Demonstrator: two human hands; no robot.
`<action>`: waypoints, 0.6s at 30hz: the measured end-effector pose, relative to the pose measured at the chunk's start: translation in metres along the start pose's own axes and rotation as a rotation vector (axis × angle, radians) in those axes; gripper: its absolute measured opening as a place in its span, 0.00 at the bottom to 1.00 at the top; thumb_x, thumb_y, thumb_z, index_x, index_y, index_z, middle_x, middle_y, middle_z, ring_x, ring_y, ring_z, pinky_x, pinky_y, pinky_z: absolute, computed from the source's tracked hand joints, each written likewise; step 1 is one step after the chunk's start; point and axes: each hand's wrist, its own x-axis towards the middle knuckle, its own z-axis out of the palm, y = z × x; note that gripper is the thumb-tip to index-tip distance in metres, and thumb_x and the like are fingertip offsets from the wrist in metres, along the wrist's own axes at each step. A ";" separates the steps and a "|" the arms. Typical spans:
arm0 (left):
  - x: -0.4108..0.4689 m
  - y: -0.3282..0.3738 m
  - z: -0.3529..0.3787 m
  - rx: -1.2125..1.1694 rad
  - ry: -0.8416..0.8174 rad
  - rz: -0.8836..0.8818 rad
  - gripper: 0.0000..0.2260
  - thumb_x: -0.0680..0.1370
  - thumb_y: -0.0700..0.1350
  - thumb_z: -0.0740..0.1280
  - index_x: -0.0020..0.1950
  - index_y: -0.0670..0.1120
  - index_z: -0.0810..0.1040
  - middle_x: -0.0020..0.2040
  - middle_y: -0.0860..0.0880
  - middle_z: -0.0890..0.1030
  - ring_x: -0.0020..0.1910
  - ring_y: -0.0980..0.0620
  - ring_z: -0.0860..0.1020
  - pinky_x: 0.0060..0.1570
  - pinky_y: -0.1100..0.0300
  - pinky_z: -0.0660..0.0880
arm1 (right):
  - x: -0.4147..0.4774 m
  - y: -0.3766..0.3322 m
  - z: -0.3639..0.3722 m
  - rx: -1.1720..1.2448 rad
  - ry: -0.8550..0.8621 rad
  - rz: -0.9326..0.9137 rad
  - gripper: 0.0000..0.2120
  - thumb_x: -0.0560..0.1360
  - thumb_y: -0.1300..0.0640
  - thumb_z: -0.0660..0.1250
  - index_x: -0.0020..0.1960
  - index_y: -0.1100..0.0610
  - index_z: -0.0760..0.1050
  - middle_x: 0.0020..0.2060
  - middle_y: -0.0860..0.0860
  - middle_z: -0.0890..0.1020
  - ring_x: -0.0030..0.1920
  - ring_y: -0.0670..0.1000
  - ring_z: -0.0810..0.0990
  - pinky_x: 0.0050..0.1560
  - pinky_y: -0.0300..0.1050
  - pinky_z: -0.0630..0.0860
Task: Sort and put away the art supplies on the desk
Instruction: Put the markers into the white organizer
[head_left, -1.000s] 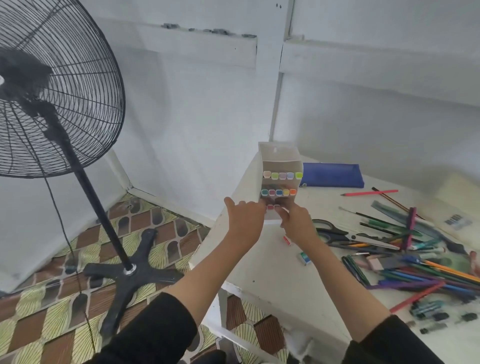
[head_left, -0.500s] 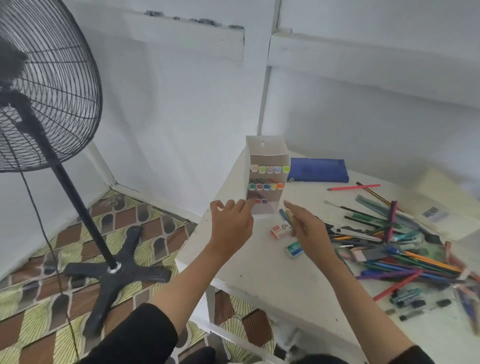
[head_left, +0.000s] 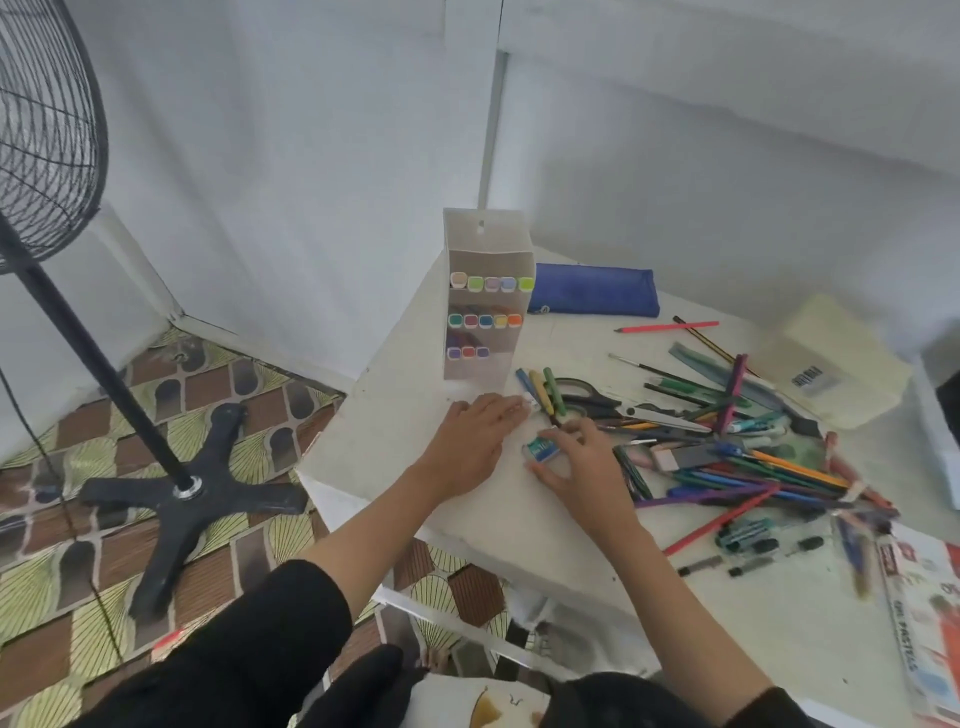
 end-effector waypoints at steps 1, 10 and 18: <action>-0.002 -0.001 0.002 -0.002 -0.010 -0.010 0.24 0.79 0.37 0.57 0.76 0.47 0.62 0.75 0.49 0.64 0.71 0.49 0.62 0.65 0.52 0.61 | -0.001 -0.001 0.001 -0.007 0.000 0.016 0.17 0.68 0.54 0.75 0.55 0.57 0.80 0.51 0.57 0.75 0.48 0.56 0.75 0.46 0.44 0.72; -0.035 -0.014 0.002 -0.077 0.188 -0.102 0.12 0.75 0.50 0.62 0.52 0.45 0.78 0.54 0.45 0.76 0.53 0.49 0.69 0.47 0.49 0.75 | -0.001 0.000 0.001 0.001 -0.026 -0.025 0.14 0.69 0.59 0.74 0.54 0.57 0.80 0.51 0.56 0.79 0.54 0.58 0.75 0.53 0.45 0.69; -0.040 -0.014 -0.008 -0.116 0.083 -0.220 0.13 0.79 0.49 0.65 0.60 0.45 0.72 0.68 0.49 0.70 0.66 0.48 0.65 0.60 0.57 0.63 | 0.019 -0.017 -0.005 0.160 -0.087 -0.148 0.16 0.72 0.59 0.72 0.59 0.57 0.75 0.57 0.51 0.77 0.48 0.49 0.76 0.49 0.40 0.73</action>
